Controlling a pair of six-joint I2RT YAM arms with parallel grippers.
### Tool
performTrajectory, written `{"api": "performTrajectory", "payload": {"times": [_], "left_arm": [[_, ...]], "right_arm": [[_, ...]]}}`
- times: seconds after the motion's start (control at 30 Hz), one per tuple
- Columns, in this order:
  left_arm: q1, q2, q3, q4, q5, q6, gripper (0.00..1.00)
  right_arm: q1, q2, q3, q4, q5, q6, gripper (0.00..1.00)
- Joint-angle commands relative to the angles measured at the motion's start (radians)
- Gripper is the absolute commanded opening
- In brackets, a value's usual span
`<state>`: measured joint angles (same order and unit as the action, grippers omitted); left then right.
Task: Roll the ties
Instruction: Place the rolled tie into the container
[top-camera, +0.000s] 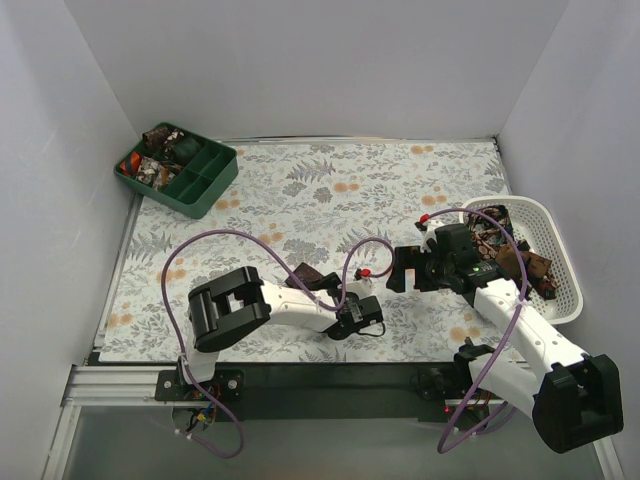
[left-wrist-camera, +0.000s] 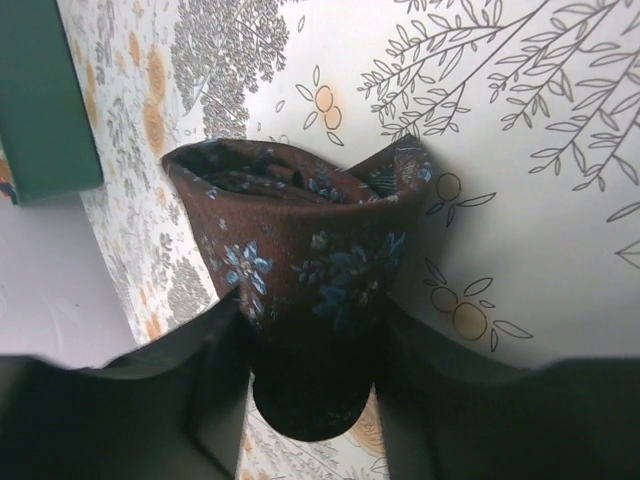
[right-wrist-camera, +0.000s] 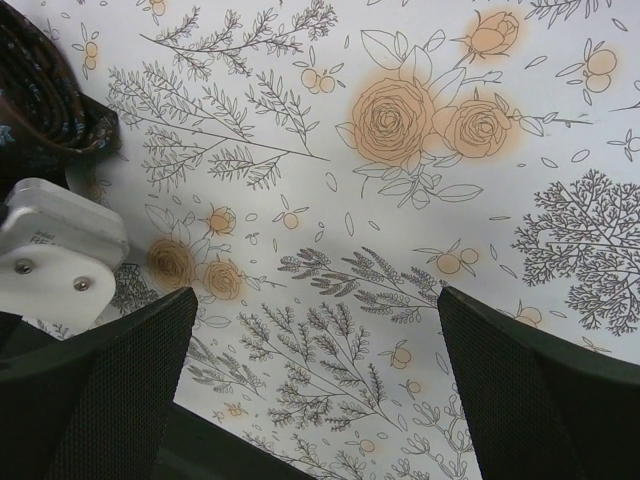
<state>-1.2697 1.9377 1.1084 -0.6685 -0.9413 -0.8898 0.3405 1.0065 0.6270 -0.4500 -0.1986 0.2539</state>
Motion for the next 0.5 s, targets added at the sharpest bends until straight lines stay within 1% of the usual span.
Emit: {"api": "performTrajectory", "payload": {"times": [0.0,0.03,0.07,0.2,0.37,0.47], "left_arm": [[0.020,0.046,-0.041,0.017,0.099,-0.090,0.36],[0.023,0.032,-0.041,0.017,0.096,-0.095,0.33],[0.027,0.023,-0.044,0.017,0.098,-0.097,0.27],[0.068,-0.038,-0.054,0.030,0.093,-0.092,0.17],[0.122,-0.132,-0.065,0.061,0.099,-0.037,0.11],[0.145,-0.172,-0.061,0.063,0.095,0.011,0.10]], "right_arm": [[-0.005,-0.016,0.039,-0.009,-0.019,-0.015,0.94],[-0.006,-0.016,0.039,-0.010,-0.019,-0.015,0.94],[-0.005,-0.019,0.039,-0.012,-0.018,-0.016,0.94],[-0.008,-0.025,0.037,-0.013,-0.015,-0.021,0.94],[-0.006,-0.025,0.037,-0.013,-0.016,-0.024,0.93],[-0.006,-0.023,0.039,-0.016,-0.016,-0.024,0.94]]}}
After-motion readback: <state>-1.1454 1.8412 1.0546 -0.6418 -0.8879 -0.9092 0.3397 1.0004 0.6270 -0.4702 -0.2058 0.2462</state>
